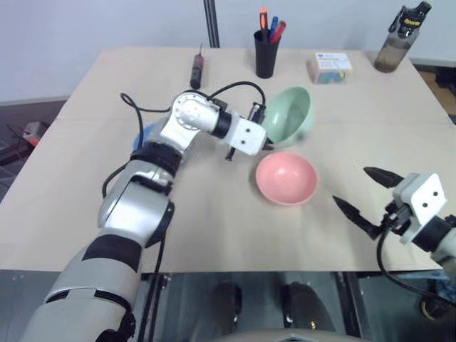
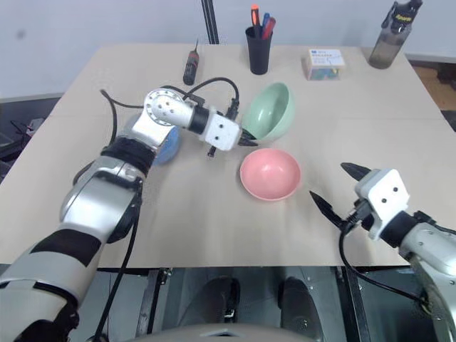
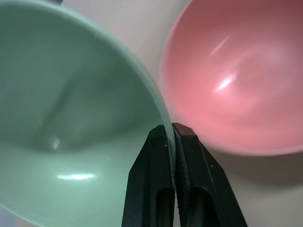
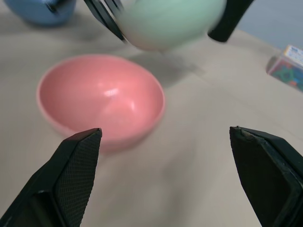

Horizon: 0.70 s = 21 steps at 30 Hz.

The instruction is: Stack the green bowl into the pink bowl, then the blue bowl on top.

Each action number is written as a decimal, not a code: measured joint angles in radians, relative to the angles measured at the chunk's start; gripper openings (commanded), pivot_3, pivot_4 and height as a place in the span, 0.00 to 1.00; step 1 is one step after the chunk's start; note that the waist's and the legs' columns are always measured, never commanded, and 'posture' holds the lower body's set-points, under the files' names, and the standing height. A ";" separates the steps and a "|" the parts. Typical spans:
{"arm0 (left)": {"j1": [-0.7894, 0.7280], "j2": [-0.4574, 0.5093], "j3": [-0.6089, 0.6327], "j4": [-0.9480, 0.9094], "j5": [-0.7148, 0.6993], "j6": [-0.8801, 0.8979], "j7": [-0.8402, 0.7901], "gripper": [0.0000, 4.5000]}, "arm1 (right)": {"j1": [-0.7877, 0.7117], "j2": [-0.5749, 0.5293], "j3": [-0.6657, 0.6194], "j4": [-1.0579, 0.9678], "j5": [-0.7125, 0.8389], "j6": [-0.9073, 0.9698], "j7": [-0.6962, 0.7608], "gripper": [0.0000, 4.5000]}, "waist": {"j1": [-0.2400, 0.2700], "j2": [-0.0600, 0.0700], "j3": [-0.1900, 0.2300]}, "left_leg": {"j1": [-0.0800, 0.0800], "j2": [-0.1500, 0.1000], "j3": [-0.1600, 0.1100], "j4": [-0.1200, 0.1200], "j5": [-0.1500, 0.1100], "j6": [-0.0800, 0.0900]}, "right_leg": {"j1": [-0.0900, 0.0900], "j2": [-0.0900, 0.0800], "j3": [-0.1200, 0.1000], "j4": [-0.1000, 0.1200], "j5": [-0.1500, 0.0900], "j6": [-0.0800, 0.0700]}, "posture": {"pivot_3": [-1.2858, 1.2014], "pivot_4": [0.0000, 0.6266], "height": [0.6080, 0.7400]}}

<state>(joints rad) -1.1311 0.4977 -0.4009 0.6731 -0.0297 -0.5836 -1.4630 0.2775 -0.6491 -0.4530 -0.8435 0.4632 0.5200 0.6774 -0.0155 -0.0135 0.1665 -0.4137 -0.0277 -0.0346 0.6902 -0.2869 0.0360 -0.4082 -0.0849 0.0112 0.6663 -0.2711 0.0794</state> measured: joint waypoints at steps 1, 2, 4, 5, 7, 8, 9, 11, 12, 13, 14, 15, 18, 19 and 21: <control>0.017 0.011 0.000 -0.049 -0.027 0.035 -0.029 0.00 | 0.010 -0.002 -0.022 0.003 0.009 -0.009 0.014 1.00 | 0.000 0.000 0.000 | 0.000 0.002 0.000 0.001 0.000 0.000 | 0.000 0.000 0.000 0.001 0.000 0.000 | 0.52 0.24 1.00; 0.038 0.027 0.001 -0.125 -0.065 0.099 -0.064 0.00 | 0.015 -0.008 -0.044 0.013 0.017 -0.027 0.033 1.00 | 0.001 0.000 0.000 | 0.000 0.002 0.000 0.003 0.000 0.000 | 0.000 0.000 0.000 0.003 0.000 0.000 | 0.52 0.24 1.00; 0.061 0.041 0.001 -0.247 -0.112 0.210 -0.098 0.15 | 0.015 -0.020 -0.064 0.043 0.021 -0.051 0.055 1.00 | 0.003 0.000 0.000 | 0.000 0.002 0.000 0.008 0.000 0.000 | 0.001 0.001 0.000 0.007 0.000 0.000 | 0.52 0.24 1.00; 0.065 0.042 0.002 -0.273 -0.118 0.232 -0.103 0.19 | 0.013 -0.024 -0.065 0.049 0.021 -0.055 0.058 1.00 | 0.003 0.000 0.000 | 0.001 0.002 0.000 0.010 0.000 0.001 | 0.001 0.001 0.000 0.009 0.000 0.000 | 0.52 0.24 1.00; 0.087 0.040 0.008 -0.333 -0.131 0.282 -0.103 0.40 | -0.006 -0.033 -0.063 0.066 0.021 -0.063 0.058 1.00 | 0.002 0.000 0.000 | 0.004 0.002 0.000 0.011 -0.003 0.004 | 0.004 0.001 0.001 0.011 0.000 0.000 | 0.52 0.24 1.00; 0.099 0.035 0.008 -0.356 -0.132 0.299 -0.097 0.48 | -0.017 -0.035 -0.060 0.069 0.022 -0.064 0.058 1.00 | 0.002 0.000 0.000 | 0.007 0.002 0.000 0.011 -0.003 0.005 | 0.007 0.001 0.001 0.011 0.000 0.000 | 0.52 0.24 1.00; 0.106 0.027 0.009 -0.368 -0.131 0.310 -0.085 0.56 | -0.027 -0.039 -0.053 0.070 0.023 -0.064 0.057 1.00 | 0.003 0.000 0.000 | 0.010 0.002 0.000 0.011 -0.003 0.005 | 0.010 0.001 0.001 0.011 0.000 0.000 | 0.52 0.24 1.00; 0.121 0.015 0.016 -0.398 -0.123 0.333 -0.038 0.63 | -0.056 -0.053 -0.025 0.072 0.030 -0.064 0.058 1.00 | 0.003 0.000 0.000 | 0.014 0.003 0.000 0.011 -0.003 0.006 | 0.015 0.001 0.002 0.010 -0.001 0.000 | 0.52 0.24 1.00; 0.122 0.015 0.019 -0.406 -0.117 0.339 -0.022 0.63 | -0.063 -0.054 -0.020 0.072 0.033 -0.064 0.058 1.00 | 0.002 0.000 0.000 | 0.014 0.003 0.001 0.011 -0.003 0.006 | 0.014 0.002 0.002 0.011 -0.001 0.000 | 0.52 0.24 1.00; 0.128 0.020 0.028 -0.422 -0.103 0.355 0.007 0.63 | -0.072 -0.056 -0.012 0.075 0.035 -0.063 0.058 1.00 | 0.001 0.000 0.000 | 0.015 0.003 0.001 0.011 -0.003 0.006 | 0.015 0.002 0.002 0.011 -0.001 0.000 | 0.52 0.24 1.00; 0.136 0.028 0.042 -0.436 -0.084 0.381 0.047 0.63 | -0.085 -0.061 0.001 0.078 0.039 -0.063 0.058 1.00 | -0.001 0.000 0.000 | 0.015 0.003 0.001 0.011 -0.003 0.006 | 0.014 0.002 0.003 0.011 -0.001 0.000 | 0.52 0.24 1.00; 0.143 0.042 0.053 -0.447 -0.065 0.415 0.088 0.63 | -0.095 -0.063 0.014 0.079 0.046 -0.062 0.059 1.00 | -0.002 0.000 0.000 | 0.015 0.003 0.002 0.011 -0.003 0.006 | 0.014 0.002 0.004 0.011 -0.001 0.000 | 0.52 0.24 1.00; 0.200 0.096 0.124 -0.520 -0.008 0.602 0.235 0.63 | -0.149 -0.076 0.069 0.087 0.052 -0.063 0.061 1.00 | -0.005 0.001 0.000 | 0.015 0.004 0.002 0.010 -0.003 0.006 | 0.013 0.003 0.004 0.011 -0.001 0.000 | 0.52 0.24 1.00; 0.230 0.123 0.150 -0.575 0.025 0.693 0.293 0.63 | -0.179 -0.078 0.096 0.097 0.053 -0.064 0.063 1.00 | -0.006 0.001 0.000 | 0.015 0.004 0.002 0.010 -0.003 0.006 | 0.013 0.003 0.004 0.011 -0.001 0.000 | 0.52 0.24 1.00; 0.292 0.184 0.188 -0.687 0.086 0.883 0.379 0.63 | -0.233 -0.079 0.145 0.122 0.053 -0.068 0.078 1.00 | -0.003 0.001 0.000 | 0.015 0.004 0.002 0.010 -0.003 0.005 | 0.013 0.003 0.004 0.011 -0.001 0.000 | 0.52 0.24 1.00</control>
<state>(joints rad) -0.8390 0.6819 -0.2130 -0.0140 0.0559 0.2991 -1.0840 0.0446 -0.7281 -0.3076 -0.7215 0.5159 0.4519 0.7554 -0.0189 -0.0129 0.1668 -0.3988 -0.0240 -0.0327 0.7006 -0.2903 0.0415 -0.3950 -0.0821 0.0153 0.6773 -0.2718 0.0797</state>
